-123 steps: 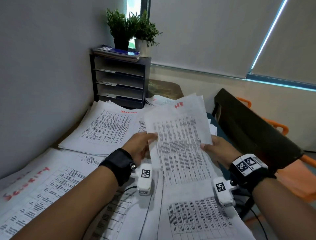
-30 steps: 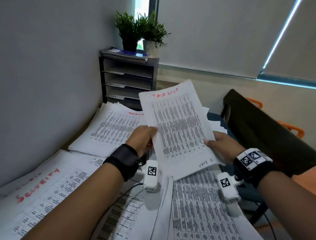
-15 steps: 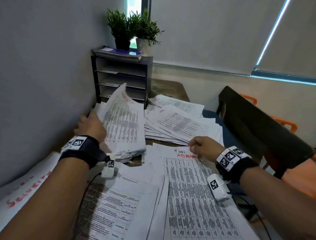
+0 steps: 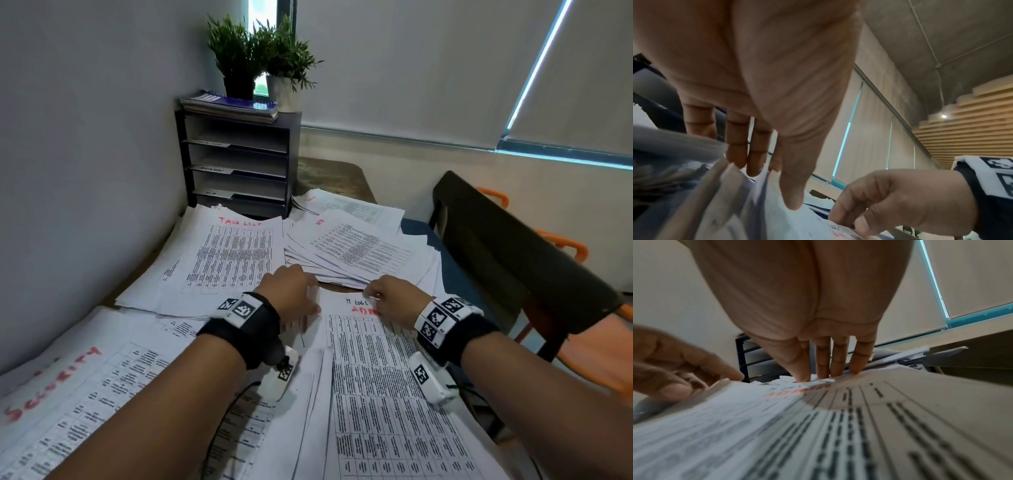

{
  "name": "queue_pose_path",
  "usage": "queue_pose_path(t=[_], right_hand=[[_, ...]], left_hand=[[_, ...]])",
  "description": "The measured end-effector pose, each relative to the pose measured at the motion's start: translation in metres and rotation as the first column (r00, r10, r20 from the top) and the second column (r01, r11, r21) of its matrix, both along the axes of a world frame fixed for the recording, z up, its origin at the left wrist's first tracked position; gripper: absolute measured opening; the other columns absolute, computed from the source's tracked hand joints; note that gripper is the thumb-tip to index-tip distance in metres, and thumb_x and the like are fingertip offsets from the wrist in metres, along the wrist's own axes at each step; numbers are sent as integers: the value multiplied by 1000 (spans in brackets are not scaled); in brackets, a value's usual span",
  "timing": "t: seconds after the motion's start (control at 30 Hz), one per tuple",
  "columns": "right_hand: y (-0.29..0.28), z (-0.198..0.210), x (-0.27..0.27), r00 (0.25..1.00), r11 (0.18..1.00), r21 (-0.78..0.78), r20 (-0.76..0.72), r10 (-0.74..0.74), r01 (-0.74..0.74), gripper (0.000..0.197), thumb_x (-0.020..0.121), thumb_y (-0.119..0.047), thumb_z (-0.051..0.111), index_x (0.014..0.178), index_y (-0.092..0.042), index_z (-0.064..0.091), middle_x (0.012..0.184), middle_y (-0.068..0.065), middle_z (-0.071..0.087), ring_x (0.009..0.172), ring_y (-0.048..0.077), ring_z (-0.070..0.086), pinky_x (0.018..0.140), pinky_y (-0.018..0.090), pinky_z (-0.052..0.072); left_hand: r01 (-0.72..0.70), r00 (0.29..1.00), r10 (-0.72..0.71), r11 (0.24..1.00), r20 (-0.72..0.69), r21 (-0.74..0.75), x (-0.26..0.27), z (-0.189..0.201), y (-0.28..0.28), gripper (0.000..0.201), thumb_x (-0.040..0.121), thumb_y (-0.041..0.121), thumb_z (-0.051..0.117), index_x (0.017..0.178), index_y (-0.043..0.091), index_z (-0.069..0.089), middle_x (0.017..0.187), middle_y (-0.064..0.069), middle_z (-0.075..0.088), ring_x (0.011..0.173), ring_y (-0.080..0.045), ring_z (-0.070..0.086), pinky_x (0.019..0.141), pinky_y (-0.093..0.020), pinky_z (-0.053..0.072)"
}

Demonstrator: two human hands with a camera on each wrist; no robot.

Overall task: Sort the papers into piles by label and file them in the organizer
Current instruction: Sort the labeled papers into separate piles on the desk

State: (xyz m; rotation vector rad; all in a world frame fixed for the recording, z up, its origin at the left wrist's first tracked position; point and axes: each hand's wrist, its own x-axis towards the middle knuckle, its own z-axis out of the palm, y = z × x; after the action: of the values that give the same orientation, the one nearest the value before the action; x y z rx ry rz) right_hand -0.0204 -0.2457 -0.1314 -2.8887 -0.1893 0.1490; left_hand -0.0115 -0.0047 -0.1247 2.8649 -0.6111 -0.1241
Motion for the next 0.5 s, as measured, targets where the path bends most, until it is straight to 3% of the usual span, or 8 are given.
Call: queue_pose_path(t=[0.13, 0.27, 0.37, 0.43, 0.5], right_hand=[[2, -3, -2, 999, 1000, -3, 40, -8, 8, 28, 97, -17, 54, 123, -20, 65, 128, 2, 58, 117, 19, 55, 94, 28, 44], [8, -2, -6, 994, 999, 35, 105, -8, 4, 27, 96, -16, 55, 120, -22, 64, 126, 2, 55, 120, 21, 51, 103, 41, 43], [12, 1, -9, 983, 998, 66, 184, 2, -14, 28, 96, -16, 56, 123, -21, 62, 127, 1, 55, 121, 20, 50, 105, 42, 42], [11, 4, -10, 977, 996, 86, 214, 7, -26, 29, 96, -17, 57, 124, -21, 61, 127, 0, 55, 121, 19, 50, 104, 40, 42], [9, 4, -12, 975, 994, 100, 223, 18, -41, 29, 96, -19, 58, 125, -22, 60, 127, -1, 56, 120, 19, 50, 104, 37, 41]], left_hand=[[6, 994, -4, 1000, 111, -19, -5, 7, -6, 38, 90, 30, 65, 126, 20, 61, 119, -6, 56, 115, -30, 52, 95, -42, 44], [7, 997, 3, 991, 75, -134, -8, 10, -6, 25, 90, 25, 67, 113, 18, 60, 108, -3, 62, 95, -24, 57, 74, -31, 43], [-5, 1000, 12, 966, 25, -258, -8, 7, -5, 11, 95, 21, 62, 103, 21, 55, 99, -3, 64, 84, -23, 59, 66, -32, 46], [-25, 999, 16, 931, -28, -365, -8, 5, -3, 11, 96, 20, 60, 105, 25, 55, 92, 1, 65, 80, -23, 64, 66, -32, 51], [-20, 999, -3, 901, -54, -433, -9, 3, -3, 19, 97, 19, 61, 114, 27, 60, 91, 4, 65, 81, -20, 64, 66, -27, 47]])
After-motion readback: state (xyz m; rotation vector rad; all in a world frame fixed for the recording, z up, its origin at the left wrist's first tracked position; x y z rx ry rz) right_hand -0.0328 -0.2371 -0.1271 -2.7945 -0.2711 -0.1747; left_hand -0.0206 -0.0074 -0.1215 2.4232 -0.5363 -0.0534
